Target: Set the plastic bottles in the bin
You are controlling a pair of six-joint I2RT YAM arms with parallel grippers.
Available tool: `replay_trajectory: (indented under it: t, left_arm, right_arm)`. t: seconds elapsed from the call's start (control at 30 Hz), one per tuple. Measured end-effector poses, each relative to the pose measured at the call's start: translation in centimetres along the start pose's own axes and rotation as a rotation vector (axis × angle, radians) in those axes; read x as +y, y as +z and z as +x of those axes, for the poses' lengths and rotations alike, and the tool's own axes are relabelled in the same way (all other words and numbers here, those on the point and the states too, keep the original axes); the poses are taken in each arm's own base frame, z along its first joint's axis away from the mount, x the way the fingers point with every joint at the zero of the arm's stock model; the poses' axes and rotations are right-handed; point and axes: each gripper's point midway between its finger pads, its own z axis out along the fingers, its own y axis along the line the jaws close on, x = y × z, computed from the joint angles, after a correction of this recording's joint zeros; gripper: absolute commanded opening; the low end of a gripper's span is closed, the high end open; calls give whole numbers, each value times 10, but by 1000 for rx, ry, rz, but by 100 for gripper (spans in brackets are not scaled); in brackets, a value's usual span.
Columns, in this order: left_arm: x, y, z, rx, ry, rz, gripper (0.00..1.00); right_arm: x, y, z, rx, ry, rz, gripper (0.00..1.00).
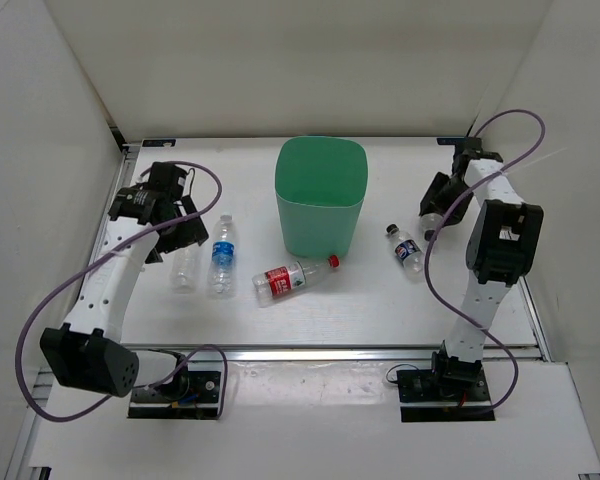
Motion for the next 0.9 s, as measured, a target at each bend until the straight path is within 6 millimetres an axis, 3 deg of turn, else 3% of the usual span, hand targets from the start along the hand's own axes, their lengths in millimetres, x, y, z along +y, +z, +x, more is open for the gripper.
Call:
replay_trajectory:
  t: [0.07,0.17,0.23,0.3,0.47,0.57,0.6,0.63,0.77,0.9]
  left_arm:
    - [-5,4,-3,11,2,0,100]
    - [-11,2,-11,1,-6,14,100]
    - [-14,-1,-18,-19,-14,27,100]
    - [-17,-3,-23,-31,-21,35,100]
    - [-23,0,-28,-24,-21,36,100]
    - [-24,2,-29,-19,-28,31,100]
    - [-25,3,-29,-16,-28,29,100]
    - [-25,4,-29,-14,-29,28,100]
    - [-26,3,-32,-20,-36,30,100]
    - [-25,1,-36,-39,-52,21,100]
  right_arm:
    - [6,-13,-11,-28,5,-14,36]
    - [30,-47,-30,-95,17,-89,34]
    - [58,-84,-37,-156,5,-171,34]
    - [101,-134,-40,-245,-36,-290,34]
    - [226,-281,-9,-443,-241,-687,44]
    - [268,-332,27,-458,-336,-863,68]
    - [275,-336,39,-434,-350,-891,81]
    - [280,-334,47,-408,-356,-903,100]
    - [288,-295,64,-273,-347,-866,100]
    - [263,-258,48,-254,-276,-748,100]
